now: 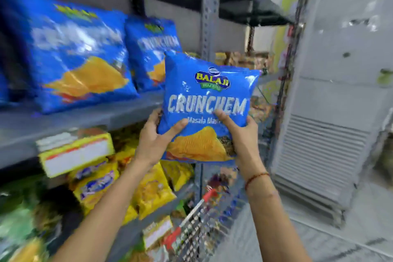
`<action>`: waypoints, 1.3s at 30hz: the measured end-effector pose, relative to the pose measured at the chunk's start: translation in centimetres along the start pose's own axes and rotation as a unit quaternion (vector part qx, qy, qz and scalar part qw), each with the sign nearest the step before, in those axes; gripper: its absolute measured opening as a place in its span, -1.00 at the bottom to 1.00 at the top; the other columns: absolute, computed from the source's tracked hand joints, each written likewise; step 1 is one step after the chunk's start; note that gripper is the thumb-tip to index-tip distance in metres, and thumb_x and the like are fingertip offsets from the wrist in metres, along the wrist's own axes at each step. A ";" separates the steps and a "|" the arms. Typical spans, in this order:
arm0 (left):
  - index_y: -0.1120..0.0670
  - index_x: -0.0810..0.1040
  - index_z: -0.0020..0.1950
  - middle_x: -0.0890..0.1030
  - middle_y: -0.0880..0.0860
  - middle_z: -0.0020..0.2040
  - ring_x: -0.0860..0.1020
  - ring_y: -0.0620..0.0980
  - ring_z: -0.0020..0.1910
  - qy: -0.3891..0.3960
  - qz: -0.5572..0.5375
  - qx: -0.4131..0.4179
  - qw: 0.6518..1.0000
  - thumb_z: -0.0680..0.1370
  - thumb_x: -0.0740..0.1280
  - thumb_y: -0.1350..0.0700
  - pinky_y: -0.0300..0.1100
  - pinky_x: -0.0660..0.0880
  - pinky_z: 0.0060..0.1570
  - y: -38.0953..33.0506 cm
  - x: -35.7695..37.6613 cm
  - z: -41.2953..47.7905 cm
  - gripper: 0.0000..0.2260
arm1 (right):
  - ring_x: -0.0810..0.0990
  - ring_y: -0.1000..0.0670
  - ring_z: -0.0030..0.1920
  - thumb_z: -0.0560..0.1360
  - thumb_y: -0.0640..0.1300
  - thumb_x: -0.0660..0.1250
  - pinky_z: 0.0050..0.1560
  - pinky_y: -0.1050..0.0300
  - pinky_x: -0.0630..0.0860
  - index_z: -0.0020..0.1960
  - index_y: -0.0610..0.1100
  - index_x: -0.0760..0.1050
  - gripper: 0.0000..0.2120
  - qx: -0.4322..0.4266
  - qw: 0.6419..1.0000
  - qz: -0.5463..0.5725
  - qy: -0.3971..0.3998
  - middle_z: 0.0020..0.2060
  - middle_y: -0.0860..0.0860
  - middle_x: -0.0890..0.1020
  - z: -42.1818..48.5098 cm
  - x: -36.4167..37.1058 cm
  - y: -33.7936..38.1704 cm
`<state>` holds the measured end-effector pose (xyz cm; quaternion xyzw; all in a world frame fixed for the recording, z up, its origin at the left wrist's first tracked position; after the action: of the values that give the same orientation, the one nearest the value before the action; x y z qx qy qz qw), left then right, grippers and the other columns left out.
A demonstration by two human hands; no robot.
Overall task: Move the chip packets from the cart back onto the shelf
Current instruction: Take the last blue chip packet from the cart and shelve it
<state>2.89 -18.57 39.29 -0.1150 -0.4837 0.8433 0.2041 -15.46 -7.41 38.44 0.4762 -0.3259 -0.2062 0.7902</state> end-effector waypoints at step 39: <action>0.15 0.21 0.43 0.39 0.12 0.36 0.38 0.07 0.32 -0.379 0.377 -0.053 0.844 0.45 0.38 -0.07 -0.16 0.29 0.20 -16.8 -38.0 -8.4 -0.34 | 0.38 -0.19 0.39 0.38 0.20 0.44 0.36 -0.07 0.34 0.49 -0.25 0.17 -0.11 -0.181 0.953 -0.089 0.226 0.36 -0.20 0.44 -9.2 43.6 4.6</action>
<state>43.92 -21.90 49.43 0.0292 -0.4864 0.8065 -0.3348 21.79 -27.33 53.39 0.3864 -0.0521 -0.2178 0.8947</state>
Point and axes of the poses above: each hand's wrist, its own z-axis towards the middle knuckle, its own x-axis out of the palm, y = z × x, the point moved 10 cm from there along z, towards the middle knuckle
